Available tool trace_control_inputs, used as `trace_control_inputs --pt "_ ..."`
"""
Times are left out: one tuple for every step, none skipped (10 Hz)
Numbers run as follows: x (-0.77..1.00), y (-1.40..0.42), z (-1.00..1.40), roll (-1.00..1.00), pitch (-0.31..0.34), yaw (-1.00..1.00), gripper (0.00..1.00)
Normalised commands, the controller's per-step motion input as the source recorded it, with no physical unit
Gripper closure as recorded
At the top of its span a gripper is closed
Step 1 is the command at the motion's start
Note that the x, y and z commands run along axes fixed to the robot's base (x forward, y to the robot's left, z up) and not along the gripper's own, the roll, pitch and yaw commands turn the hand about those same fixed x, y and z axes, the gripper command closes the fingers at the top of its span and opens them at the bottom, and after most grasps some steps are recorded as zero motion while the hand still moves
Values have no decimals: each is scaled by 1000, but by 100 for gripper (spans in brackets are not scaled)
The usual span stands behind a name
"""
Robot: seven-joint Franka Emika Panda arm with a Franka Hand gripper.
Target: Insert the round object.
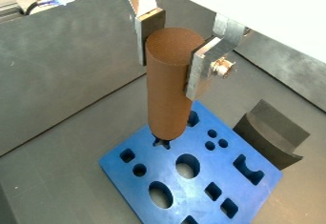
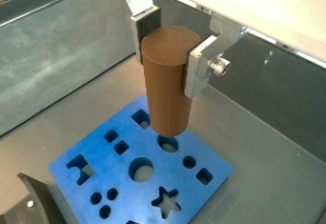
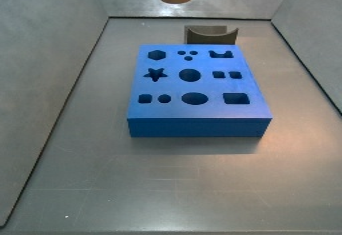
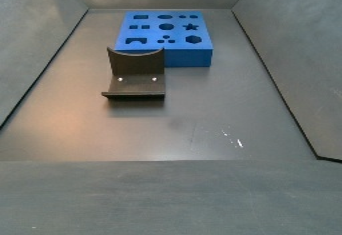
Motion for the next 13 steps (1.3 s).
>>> trace_control_inputs --pt "751 86 -874 187 0 0 100" --pt "751 91 -866 187 0 0 100" --pt "780 91 -906 166 0 0 100" --pt "637 246 -1000 76 0 0 100" --pt "354 377 -1000 39 -17 -43 100" --pt "214 400 -983 0 -61 -46 100" --pt "0 383 -809 -31 -141 -220 100" --pt "0 191 -654 13 -44 -394 100" --pt "-69 111 -411 39 0 -323 100" --pt "-31 66 -363 0 0 -257 100" --pt "0 69 -289 0 0 -214 100" --pt "34 103 -234 -70 0 -134 100" --pt "31 63 -280 -81 0 -94 100"
